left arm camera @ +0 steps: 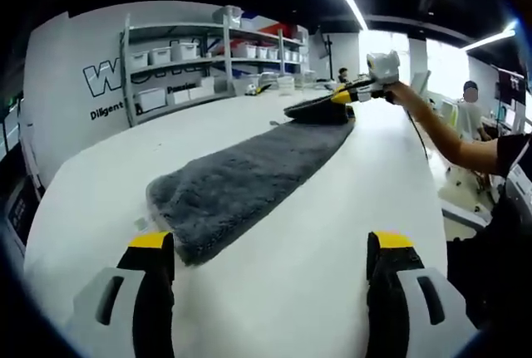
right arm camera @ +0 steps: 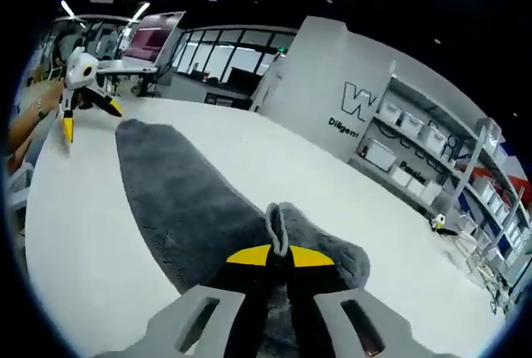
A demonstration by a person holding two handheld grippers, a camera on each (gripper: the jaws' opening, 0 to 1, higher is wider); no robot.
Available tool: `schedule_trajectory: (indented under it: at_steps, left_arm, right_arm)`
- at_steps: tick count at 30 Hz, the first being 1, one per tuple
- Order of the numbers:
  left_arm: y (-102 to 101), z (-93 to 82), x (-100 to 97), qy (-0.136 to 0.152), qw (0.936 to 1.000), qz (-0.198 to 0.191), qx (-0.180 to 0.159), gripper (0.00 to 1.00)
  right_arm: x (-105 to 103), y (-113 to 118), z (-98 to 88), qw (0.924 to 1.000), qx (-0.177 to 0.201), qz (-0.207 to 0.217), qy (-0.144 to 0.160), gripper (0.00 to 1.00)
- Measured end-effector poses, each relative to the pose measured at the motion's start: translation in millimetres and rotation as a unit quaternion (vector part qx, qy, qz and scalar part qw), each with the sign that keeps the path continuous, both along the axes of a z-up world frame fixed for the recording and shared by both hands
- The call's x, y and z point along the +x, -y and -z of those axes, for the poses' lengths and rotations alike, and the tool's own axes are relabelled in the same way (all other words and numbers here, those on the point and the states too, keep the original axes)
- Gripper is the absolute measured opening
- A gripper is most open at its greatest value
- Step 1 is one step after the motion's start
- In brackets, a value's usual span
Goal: Open the folded towel by lifting each exposed corner and separating the folded layers until the towel lies flat within the target outline without major curled edges
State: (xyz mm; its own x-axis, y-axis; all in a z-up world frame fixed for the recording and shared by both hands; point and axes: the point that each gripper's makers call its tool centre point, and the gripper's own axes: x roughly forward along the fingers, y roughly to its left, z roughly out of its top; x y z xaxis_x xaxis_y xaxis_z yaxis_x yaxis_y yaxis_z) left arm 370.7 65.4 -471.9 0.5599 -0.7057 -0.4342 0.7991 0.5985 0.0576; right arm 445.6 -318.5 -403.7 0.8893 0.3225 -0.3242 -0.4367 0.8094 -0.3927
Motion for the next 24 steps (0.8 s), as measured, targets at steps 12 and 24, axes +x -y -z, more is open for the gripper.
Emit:
schedule_trajectory:
  at_steps: [12, 24]
  left_arm:
    - [-1, -4.7, 4.9, 0.001, 1.0000, 0.000, -0.003, 0.95]
    - [3, -5.9, 2.9, 0.004, 1.0000, 0.007, 0.000, 0.95]
  right_arm:
    - [-4, 72, -41.9, 0.9962, 0.023, 0.076, 0.035, 0.02]
    - [-6, 167, -42.5, 0.9804, 0.034, 0.188, 0.046, 0.02]
